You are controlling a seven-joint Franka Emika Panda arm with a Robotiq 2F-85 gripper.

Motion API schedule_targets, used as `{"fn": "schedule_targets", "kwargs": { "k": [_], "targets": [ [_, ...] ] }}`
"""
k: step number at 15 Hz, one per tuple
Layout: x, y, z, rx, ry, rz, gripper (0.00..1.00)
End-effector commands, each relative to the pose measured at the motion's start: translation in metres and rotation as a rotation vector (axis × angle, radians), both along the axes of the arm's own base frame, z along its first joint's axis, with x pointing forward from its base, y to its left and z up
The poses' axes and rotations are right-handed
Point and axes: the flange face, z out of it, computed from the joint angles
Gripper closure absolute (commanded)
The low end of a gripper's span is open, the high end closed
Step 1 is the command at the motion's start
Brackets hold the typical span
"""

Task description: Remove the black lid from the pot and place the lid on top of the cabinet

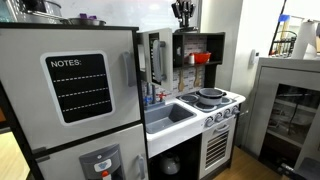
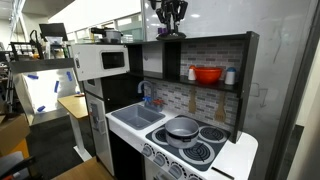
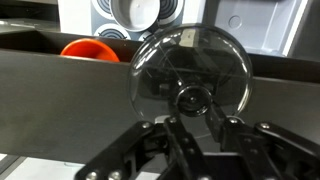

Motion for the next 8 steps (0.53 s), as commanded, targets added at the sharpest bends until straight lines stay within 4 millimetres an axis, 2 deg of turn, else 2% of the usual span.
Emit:
{"fn": "schedule_targets", "kwargs": {
  "k": [1, 6, 7, 8],
  "targets": [
    [0.0070, -0.0056, 0.0003, 0.039, 0.016, 0.006, 0.92],
    [0.0108, -0.0097, -0.0015, 0.061, 0.020, -0.011, 0.92],
    [0.0112, -0.0102, -0.0007, 0.064, 0.017, -0.013, 0.73],
    [0.0116, -0.0107, 0.0001, 0.062, 0.015, -0.018, 0.43]
  ]
}}
